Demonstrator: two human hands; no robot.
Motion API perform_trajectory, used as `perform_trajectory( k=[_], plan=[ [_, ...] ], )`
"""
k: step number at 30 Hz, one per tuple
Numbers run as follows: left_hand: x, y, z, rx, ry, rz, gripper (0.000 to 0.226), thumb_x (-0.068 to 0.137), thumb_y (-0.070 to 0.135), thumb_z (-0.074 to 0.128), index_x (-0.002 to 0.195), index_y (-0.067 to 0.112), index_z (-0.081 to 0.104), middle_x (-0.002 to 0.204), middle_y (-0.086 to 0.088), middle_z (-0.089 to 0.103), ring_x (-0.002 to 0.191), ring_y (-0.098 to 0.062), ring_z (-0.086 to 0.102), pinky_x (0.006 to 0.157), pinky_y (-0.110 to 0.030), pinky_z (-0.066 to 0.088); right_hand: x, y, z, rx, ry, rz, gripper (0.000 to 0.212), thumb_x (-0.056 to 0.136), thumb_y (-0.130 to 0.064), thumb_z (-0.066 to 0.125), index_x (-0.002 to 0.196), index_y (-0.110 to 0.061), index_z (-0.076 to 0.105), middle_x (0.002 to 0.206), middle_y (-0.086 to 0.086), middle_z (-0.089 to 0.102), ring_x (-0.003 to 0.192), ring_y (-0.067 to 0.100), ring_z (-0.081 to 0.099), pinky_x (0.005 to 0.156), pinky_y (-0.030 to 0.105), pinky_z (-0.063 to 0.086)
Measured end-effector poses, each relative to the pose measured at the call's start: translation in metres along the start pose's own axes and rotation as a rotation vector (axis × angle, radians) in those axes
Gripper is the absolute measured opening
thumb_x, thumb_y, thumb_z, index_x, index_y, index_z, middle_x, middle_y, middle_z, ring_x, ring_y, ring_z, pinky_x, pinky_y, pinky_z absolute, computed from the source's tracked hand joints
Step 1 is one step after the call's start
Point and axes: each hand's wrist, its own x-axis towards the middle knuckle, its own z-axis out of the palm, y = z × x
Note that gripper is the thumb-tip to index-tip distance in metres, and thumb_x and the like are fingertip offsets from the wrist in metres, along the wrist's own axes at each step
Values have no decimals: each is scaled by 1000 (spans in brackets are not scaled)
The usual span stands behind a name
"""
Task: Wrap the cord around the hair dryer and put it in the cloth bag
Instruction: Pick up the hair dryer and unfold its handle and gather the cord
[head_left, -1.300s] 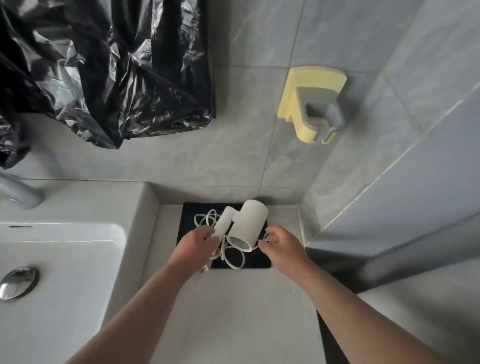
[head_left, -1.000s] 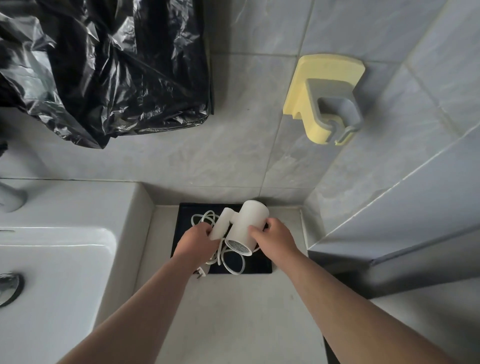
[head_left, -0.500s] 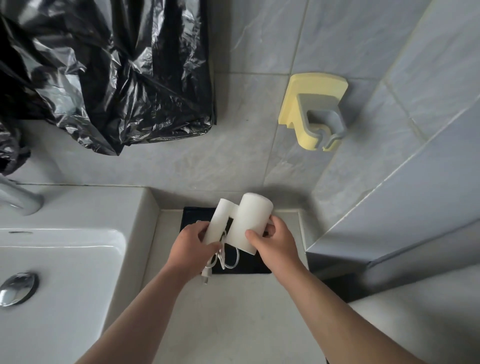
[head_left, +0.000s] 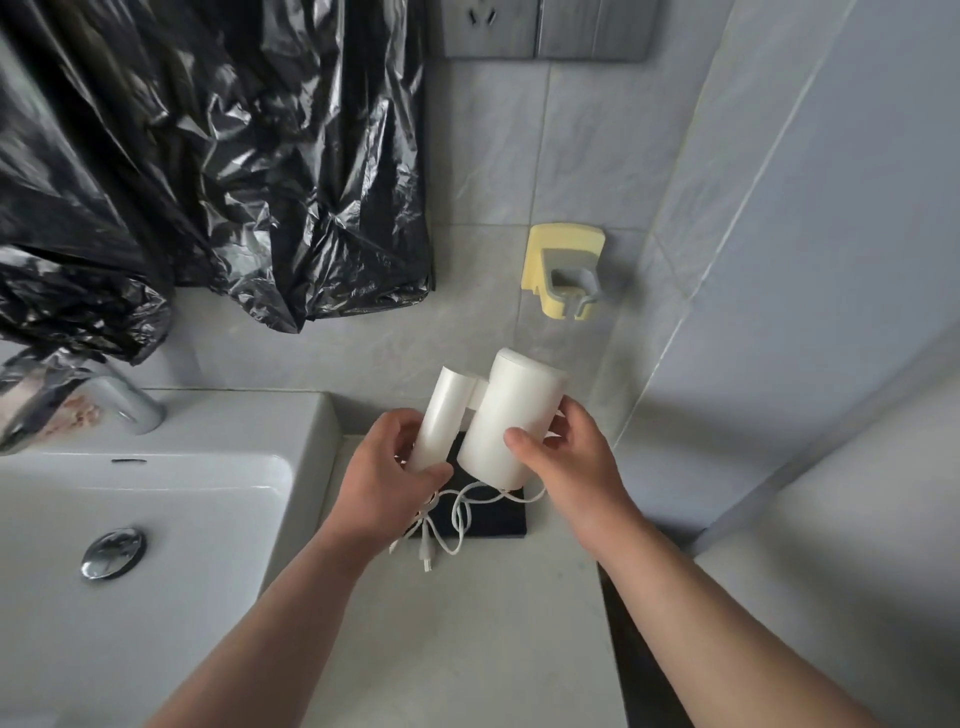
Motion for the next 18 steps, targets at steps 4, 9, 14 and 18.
perform_trajectory(
  k=[4,9,14,18],
  plan=[
    [-28,24,-2,-39,-76,97,43,83,2,70,116,28,59,99,1,69,80,-21,68,58,-25,57,-22,-21,-9,40,-11,-45,60,54,-41,81,110,-34,58,105,-7,72,95,8,69,77,31,55],
    [-58,40,6,-167,-119,193,20,90,35,52,107,29,60,82,1,62,67,-13,59,54,-25,46,-53,-37,-10,61,-5,-94,69,51,-48,79,112,-32,51,107,-4,70,97,14,69,82,43,58],
    [-79,41,16,-143,-14,223,18,89,57,49,88,39,53,72,10,60,61,-16,59,53,-35,47,-80,-44,-12,88,42,-138,70,50,-55,74,112,-31,51,100,-8,69,87,8,69,77,37,58],
    [-90,50,20,-84,33,267,17,95,48,50,87,34,51,62,12,59,52,-13,57,52,-32,50,-92,-49,-12,102,80,-166,66,53,-50,75,112,-28,54,96,-7,70,81,7,70,70,33,57]
  ],
)
